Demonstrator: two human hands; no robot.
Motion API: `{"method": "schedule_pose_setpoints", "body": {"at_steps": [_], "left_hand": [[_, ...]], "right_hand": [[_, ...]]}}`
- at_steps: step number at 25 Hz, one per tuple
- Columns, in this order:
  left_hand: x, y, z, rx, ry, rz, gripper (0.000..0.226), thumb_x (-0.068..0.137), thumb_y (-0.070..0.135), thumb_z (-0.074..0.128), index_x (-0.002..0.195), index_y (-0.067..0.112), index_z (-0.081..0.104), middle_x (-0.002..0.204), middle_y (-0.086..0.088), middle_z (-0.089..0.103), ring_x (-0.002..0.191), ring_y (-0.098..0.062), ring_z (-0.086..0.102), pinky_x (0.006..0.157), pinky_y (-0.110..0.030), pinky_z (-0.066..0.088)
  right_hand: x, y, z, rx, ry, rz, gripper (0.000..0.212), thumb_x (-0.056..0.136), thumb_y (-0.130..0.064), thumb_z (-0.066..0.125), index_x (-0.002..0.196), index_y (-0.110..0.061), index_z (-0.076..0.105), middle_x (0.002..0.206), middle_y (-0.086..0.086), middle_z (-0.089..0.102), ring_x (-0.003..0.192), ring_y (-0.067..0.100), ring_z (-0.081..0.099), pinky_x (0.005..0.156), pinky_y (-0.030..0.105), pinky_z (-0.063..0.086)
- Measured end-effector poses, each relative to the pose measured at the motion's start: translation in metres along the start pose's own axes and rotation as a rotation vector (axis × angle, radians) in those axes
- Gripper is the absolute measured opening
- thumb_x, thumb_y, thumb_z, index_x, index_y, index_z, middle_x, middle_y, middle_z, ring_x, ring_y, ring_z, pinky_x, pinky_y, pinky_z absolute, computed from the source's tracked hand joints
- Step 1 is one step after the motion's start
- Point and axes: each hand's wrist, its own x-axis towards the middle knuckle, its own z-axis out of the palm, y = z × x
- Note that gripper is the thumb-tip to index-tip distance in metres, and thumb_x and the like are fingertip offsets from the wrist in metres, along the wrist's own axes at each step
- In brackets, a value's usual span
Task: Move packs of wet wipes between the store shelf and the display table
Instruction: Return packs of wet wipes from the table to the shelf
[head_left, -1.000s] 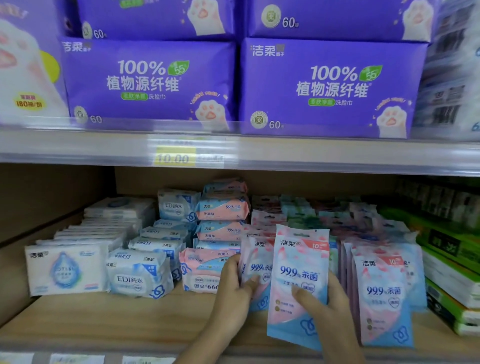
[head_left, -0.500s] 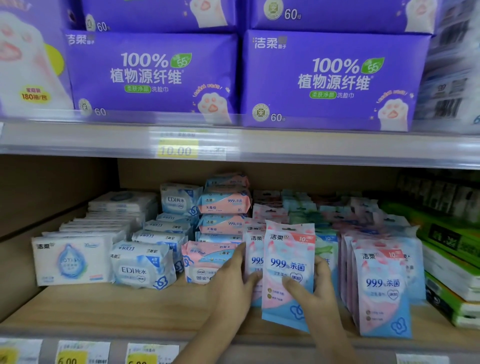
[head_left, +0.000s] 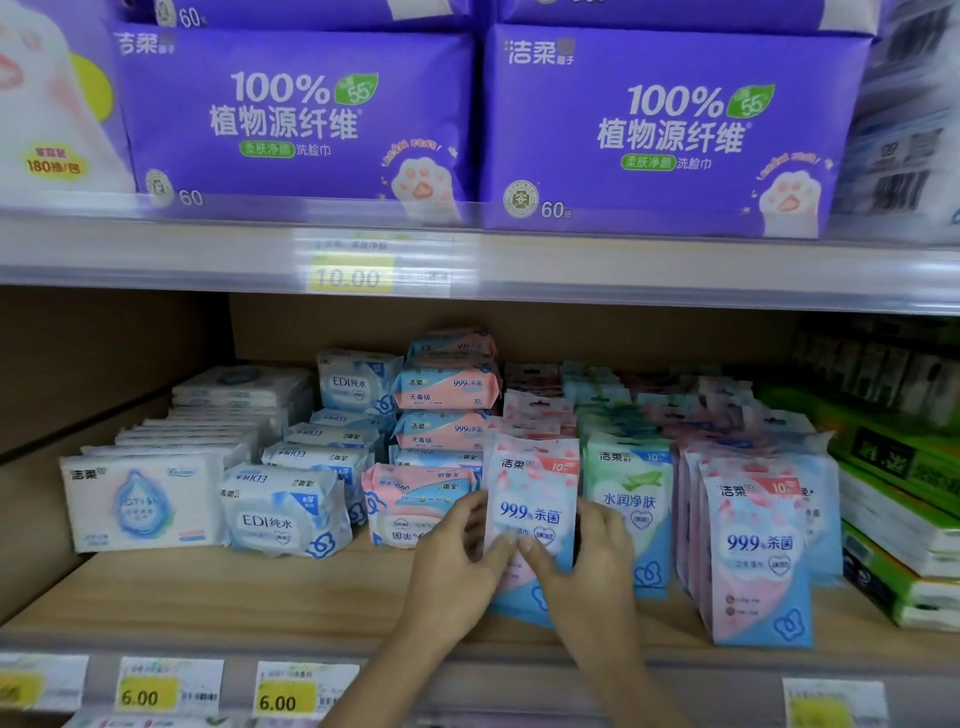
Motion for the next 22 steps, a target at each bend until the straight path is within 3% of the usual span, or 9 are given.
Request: {"method": "schedule_pose_setpoints", "body": {"at_steps": [3, 5, 10, 13, 15, 18, 20, 22], "left_hand": [[0.003, -0.013, -0.001, 0.051, -0.092, -0.036, 0.065, 0.071, 0.000, 0.075, 0.129, 0.018, 0.051, 0.114, 0.009, 0.066, 0.101, 0.003, 0.062, 0.085, -0.019, 0.053], [0.002, -0.015, 0.000, 0.147, -0.077, -0.019, 0.072, 0.069, 0.002, 0.077, 0.132, 0.021, 0.048, 0.116, 0.008, 0.065, 0.104, -0.003, 0.062, 0.088, -0.026, 0.053], [0.001, -0.001, 0.000, 0.472, 0.018, 0.078, 0.059, 0.074, 0.020, 0.071, 0.127, 0.032, 0.048, 0.110, 0.012, 0.067, 0.101, -0.013, 0.064, 0.078, -0.026, 0.050], [-0.004, 0.002, -0.004, 0.556, 0.023, 0.075, 0.054, 0.078, 0.030, 0.068, 0.127, 0.033, 0.046, 0.111, 0.013, 0.066, 0.103, -0.012, 0.062, 0.082, -0.031, 0.051], [-0.010, 0.003, -0.009, 0.540, 0.048, 0.101, 0.048, 0.081, 0.031, 0.065, 0.126, 0.033, 0.048, 0.111, 0.016, 0.064, 0.101, -0.007, 0.062, 0.082, -0.030, 0.051], [-0.022, 0.003, -0.025, 0.381, 0.030, 0.143, 0.024, 0.083, 0.024, 0.064, 0.101, 0.038, 0.055, 0.092, 0.020, 0.065, 0.082, 0.002, 0.061, 0.076, -0.026, 0.052], [-0.038, -0.002, -0.040, 0.277, -0.005, 0.144, 0.022, 0.086, 0.021, 0.062, 0.089, 0.040, 0.053, 0.084, 0.018, 0.066, 0.079, 0.000, 0.061, 0.072, -0.018, 0.050], [-0.064, -0.009, -0.053, 0.249, 0.025, 0.142, 0.011, 0.085, 0.029, 0.058, 0.085, 0.040, 0.055, 0.088, 0.020, 0.065, 0.077, -0.001, 0.061, 0.069, -0.014, 0.047]], "right_hand": [[-0.003, 0.002, -0.002, -0.109, -0.075, 0.055, 0.075, 0.075, -0.028, 0.072, 0.140, -0.016, 0.035, 0.128, 0.000, 0.049, 0.122, 0.020, 0.042, 0.100, 0.037, 0.042], [-0.003, 0.001, -0.003, -0.116, -0.140, 0.081, 0.078, 0.077, -0.023, 0.070, 0.144, -0.018, 0.030, 0.132, 0.001, 0.050, 0.123, 0.021, 0.045, 0.100, 0.037, 0.044], [0.000, -0.008, 0.000, -0.177, -0.100, 0.080, 0.066, 0.080, -0.018, 0.070, 0.138, -0.016, 0.036, 0.130, 0.002, 0.051, 0.121, 0.022, 0.047, 0.098, 0.033, 0.042], [-0.006, -0.012, -0.003, -0.223, -0.080, 0.077, 0.067, 0.082, -0.022, 0.069, 0.138, -0.015, 0.034, 0.132, 0.003, 0.049, 0.124, 0.023, 0.046, 0.099, 0.034, 0.042], [-0.012, -0.013, -0.009, -0.278, -0.013, 0.023, 0.059, 0.083, -0.023, 0.067, 0.135, -0.014, 0.041, 0.125, 0.002, 0.055, 0.118, 0.023, 0.052, 0.092, 0.035, 0.046], [-0.024, -0.009, -0.018, -0.199, 0.083, -0.194, 0.030, 0.081, -0.013, 0.069, 0.110, -0.013, 0.060, 0.095, -0.005, 0.063, 0.088, 0.014, 0.063, 0.072, 0.032, 0.054], [-0.039, -0.006, -0.018, -0.112, 0.000, -0.289, 0.018, 0.081, -0.019, 0.065, 0.099, -0.018, 0.063, 0.084, -0.012, 0.061, 0.075, 0.001, 0.058, 0.065, 0.026, 0.054], [-0.058, -0.002, -0.017, -0.031, -0.119, -0.326, 0.017, 0.083, -0.030, 0.056, 0.095, -0.020, 0.064, 0.083, -0.010, 0.064, 0.072, 0.002, 0.058, 0.066, 0.021, 0.049]]}}
